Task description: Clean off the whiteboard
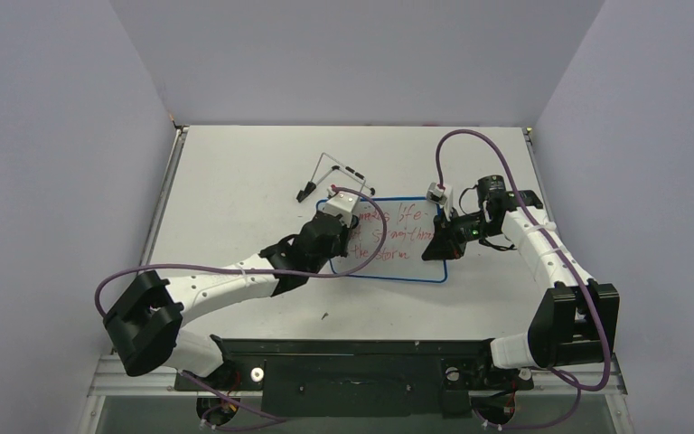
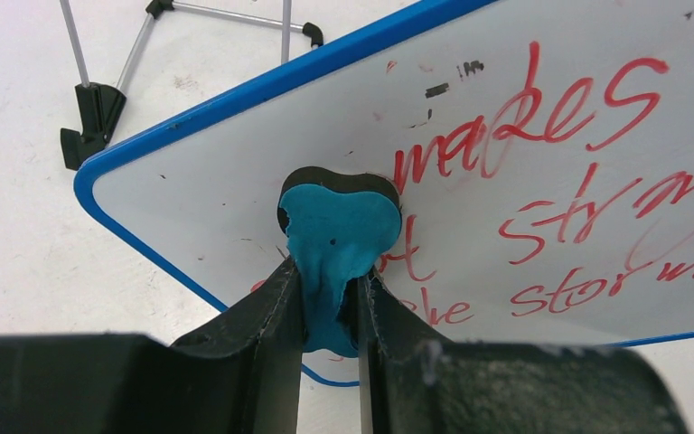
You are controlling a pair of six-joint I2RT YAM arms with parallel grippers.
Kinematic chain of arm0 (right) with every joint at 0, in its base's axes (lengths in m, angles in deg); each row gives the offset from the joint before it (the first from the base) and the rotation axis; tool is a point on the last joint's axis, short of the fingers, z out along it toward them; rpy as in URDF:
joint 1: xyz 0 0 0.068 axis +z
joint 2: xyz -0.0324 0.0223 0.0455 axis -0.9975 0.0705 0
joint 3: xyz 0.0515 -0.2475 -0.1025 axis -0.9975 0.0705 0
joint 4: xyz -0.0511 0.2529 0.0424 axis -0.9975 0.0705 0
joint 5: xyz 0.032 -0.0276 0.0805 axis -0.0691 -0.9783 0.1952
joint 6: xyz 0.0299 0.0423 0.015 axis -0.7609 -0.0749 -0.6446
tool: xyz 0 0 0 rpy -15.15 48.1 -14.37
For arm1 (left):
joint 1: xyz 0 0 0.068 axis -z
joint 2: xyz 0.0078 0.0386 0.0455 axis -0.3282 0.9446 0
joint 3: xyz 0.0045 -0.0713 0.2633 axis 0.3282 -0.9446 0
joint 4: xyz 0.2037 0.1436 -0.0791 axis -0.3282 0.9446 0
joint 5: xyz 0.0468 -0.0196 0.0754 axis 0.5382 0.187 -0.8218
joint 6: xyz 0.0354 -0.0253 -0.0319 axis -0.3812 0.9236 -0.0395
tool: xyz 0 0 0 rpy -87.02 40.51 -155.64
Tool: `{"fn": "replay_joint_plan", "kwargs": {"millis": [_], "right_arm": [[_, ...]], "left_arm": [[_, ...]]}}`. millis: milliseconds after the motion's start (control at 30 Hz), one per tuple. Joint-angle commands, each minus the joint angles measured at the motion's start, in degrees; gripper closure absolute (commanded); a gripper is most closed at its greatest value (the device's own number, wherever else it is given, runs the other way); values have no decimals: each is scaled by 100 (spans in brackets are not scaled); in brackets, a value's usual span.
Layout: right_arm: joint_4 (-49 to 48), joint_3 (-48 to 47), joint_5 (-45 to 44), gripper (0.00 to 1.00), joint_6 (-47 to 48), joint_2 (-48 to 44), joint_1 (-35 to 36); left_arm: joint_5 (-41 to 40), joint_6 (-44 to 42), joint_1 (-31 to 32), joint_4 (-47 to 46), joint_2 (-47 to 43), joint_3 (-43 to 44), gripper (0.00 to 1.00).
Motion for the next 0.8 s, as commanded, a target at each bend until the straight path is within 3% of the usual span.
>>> {"fn": "replay_joint_plan", "kwargs": {"millis": [0,400,567,767], "right_arm": [[321,-148,250,100,476,-95,133],[331,-141,263,100,489,-81,138],[344,-145,256,100,489,-91,138],[342,-143,252,100,495,-114,138]], "left_arm": [[75,-17,-180,-326,-86,174,100],[-166,190,594,-263,90,20,100],[-218,-68,518,-213,-12,311,100],[13,-119,-41,-242,-85,394,100]]}}
